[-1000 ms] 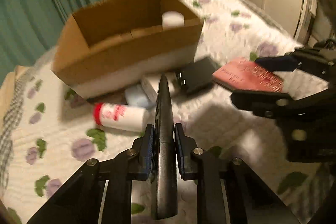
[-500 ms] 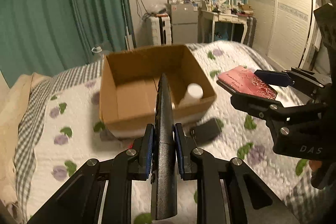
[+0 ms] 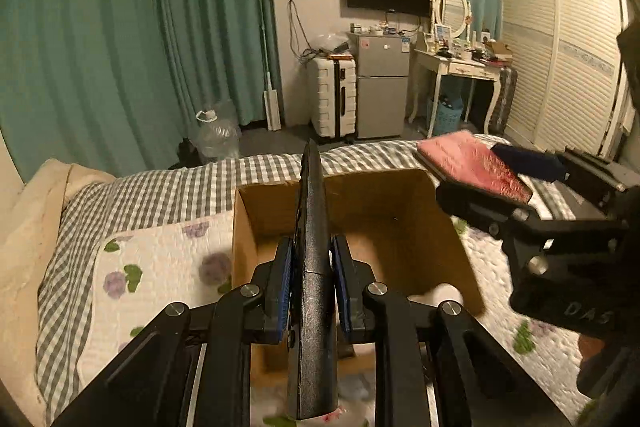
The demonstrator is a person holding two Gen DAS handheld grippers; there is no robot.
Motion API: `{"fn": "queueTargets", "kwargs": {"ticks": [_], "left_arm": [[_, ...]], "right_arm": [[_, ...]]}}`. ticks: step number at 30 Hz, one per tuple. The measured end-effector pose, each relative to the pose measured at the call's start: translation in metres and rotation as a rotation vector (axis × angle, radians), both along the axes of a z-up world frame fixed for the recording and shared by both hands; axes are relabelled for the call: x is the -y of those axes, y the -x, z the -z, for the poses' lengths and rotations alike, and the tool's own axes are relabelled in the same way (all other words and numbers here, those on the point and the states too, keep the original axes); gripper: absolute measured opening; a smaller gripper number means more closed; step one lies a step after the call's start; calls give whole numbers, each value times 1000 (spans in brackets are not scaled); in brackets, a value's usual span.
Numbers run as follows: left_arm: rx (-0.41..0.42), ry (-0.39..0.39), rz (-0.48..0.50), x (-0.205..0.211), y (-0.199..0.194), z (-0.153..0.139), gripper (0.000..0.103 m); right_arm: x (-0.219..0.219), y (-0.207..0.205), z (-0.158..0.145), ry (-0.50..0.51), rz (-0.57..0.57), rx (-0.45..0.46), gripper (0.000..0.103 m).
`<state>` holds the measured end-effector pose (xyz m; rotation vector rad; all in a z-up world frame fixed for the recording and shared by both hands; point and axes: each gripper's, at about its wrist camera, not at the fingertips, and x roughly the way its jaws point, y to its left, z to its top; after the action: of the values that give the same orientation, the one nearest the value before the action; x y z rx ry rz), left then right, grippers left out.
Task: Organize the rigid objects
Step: 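Carry the remote and card over the box and release both inside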
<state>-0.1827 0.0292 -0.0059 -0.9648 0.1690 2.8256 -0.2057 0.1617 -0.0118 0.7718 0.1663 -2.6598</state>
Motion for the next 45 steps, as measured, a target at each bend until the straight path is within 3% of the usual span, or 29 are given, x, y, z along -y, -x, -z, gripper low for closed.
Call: {"fn": "queueTargets", "kwargs": {"ticks": [4,9,15,17,18,20,30,33,38,45], "left_arm": [[36,-1,-8,5,23,27,19],[91,0,-21,11,40,60,19],[108,-14,-21,10,46,68,23],[92,-12,-23,9,44,67,29],[88,-13,-26,9,43,66,50],[67,-15,-47,10,40,62,63],[52,-9,-89,18,36,57,64],[46,-5,-101,16,30,55,64],[23,7,-128,19,12,44,64],[-21,28,-146,15,-32,10,68]], "right_arm": [[8,19,14,-4,15,-2,67],[10,38,48,-21,24,67,67],[3,44,52,-27,50,74,67],[0,44,51,-24,53,72,67],[-1,44,52,-22,55,72,67],[-3,45,51,-19,57,74,67],[-1,68,72,2,55,93,68],[2,67,74,-25,77,68,84],[-7,44,56,-23,87,24,91],[-34,-23,19,-34,116,-18,96]]}}
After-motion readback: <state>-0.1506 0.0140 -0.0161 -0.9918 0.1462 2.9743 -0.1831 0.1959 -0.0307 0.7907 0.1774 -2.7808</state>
